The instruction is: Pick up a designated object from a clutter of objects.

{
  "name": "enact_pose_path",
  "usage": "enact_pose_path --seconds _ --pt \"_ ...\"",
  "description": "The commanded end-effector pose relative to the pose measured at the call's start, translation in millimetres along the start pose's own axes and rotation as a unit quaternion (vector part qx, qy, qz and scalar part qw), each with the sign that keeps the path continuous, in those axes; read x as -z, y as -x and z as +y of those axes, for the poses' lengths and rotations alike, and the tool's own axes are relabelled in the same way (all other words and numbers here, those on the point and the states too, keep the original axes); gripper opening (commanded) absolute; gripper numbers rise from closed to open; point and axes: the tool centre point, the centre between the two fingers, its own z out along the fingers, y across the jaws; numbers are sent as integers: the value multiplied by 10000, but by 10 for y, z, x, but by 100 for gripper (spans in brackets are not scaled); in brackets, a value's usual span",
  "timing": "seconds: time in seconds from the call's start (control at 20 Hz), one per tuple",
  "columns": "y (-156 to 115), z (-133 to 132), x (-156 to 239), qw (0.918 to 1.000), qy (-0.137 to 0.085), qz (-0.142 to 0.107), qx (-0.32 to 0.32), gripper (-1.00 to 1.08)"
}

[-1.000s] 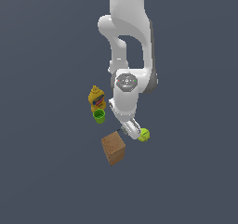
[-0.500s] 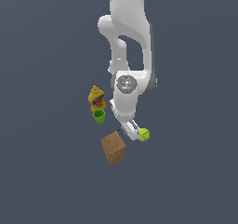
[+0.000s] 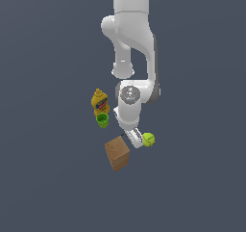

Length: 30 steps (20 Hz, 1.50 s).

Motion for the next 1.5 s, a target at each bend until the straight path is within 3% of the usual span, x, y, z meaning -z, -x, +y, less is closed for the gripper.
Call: enact_pose_path --seconds 0.0,0.25,0.3,1.0,1.45 --pt "0 -2 -92 10000 -3 1 -4 100" --pt "-3 -8 -155 10000 -3 2 -6 100" --pt "-3 -8 -155 10000 -3 2 -6 -100" --pt "2 -13 -108 10000 -8 3 -5 -100" --pt "46 -34 297 10000 -8 3 -5 -100"
